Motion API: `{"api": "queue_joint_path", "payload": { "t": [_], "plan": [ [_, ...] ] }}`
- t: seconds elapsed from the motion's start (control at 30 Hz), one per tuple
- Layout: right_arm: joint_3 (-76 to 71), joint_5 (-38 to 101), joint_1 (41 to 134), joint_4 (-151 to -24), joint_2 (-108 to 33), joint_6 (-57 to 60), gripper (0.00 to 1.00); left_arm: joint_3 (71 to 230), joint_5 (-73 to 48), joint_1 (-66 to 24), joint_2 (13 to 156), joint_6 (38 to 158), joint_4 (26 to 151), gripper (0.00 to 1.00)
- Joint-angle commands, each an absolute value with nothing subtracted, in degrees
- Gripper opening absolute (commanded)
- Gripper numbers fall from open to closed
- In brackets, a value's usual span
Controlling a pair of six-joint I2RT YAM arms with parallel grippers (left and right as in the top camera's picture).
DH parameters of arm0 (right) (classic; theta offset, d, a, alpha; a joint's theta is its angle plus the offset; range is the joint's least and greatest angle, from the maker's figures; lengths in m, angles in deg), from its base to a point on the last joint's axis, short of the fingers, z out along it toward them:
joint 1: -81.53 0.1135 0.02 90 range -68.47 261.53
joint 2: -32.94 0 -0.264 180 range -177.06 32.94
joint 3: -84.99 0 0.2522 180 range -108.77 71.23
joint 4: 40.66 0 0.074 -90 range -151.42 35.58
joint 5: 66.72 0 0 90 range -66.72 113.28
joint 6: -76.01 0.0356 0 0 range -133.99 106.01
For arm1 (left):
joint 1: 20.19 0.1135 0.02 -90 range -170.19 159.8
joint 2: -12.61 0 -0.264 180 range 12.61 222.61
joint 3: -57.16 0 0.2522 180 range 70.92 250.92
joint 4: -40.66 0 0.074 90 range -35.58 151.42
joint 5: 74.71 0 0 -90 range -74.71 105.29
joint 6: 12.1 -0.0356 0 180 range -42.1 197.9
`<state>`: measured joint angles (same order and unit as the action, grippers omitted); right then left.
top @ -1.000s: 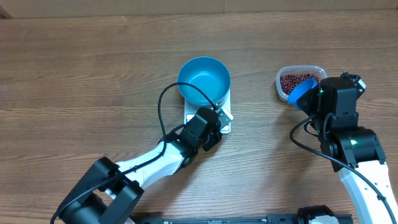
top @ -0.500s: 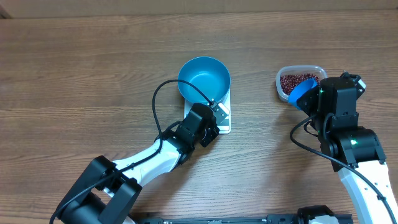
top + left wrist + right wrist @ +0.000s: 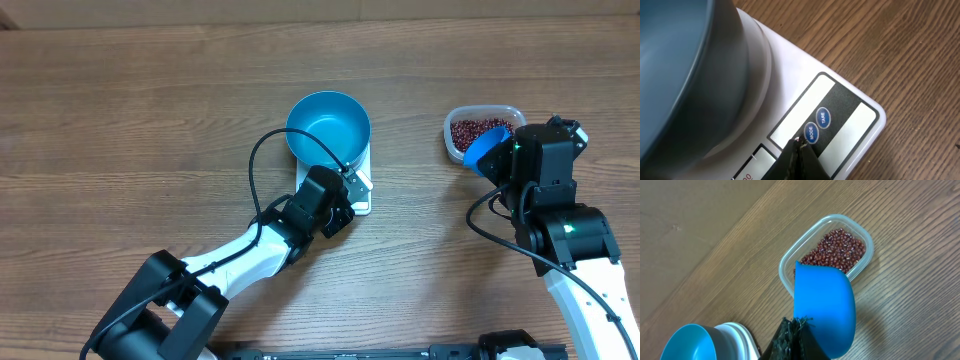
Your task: Scoop item into bowl and weigh 150g on scale
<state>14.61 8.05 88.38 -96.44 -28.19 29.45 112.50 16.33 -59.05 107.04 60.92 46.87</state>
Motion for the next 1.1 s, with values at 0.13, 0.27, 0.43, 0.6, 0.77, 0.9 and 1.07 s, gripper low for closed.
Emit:
{"api": "queue_joint_path", "payload": {
  "t": [0.13, 0.27, 0.43, 0.6, 0.77, 0.9, 1.07],
  "plan": [
    [12.75, 7.92, 88.69, -96.13, -27.68, 29.08, 0.04, 112.33, 15.30, -58.70, 108.40, 59.64, 46.28, 0.04],
    [12.75, 7.92, 88.69, -96.13, -27.68, 29.08, 0.04, 112.33, 15.56, -58.72, 109.82, 59.64, 45.47, 0.04],
    [12.75, 7.92, 88.69, -96.13, -27.68, 29.05, 0.04, 112.33, 15.69, -58.72, 110.21, 59.64, 45.28, 0.04],
    [12.75, 7.92, 88.69, -96.13, -27.68, 29.05, 0.04, 112.33, 15.74, -58.72, 110.24, 59.64, 45.23, 0.04],
    [12.75, 7.92, 88.69, -96.13, -27.68, 29.08, 0.04, 112.33, 15.89, -58.67, 110.43, 59.64, 45.17, 0.04],
    [12.75, 7.92, 88.69, -96.15, -27.68, 29.05, 0.04, 112.33, 15.91, -58.67, 110.65, 59.61, 45.21, 0.04],
    [12.75, 7.92, 88.69, -96.15, -27.68, 29.05, 0.04, 112.33, 16.35, -58.61, 110.78, 59.64, 45.19, 0.04]
  ]
}}
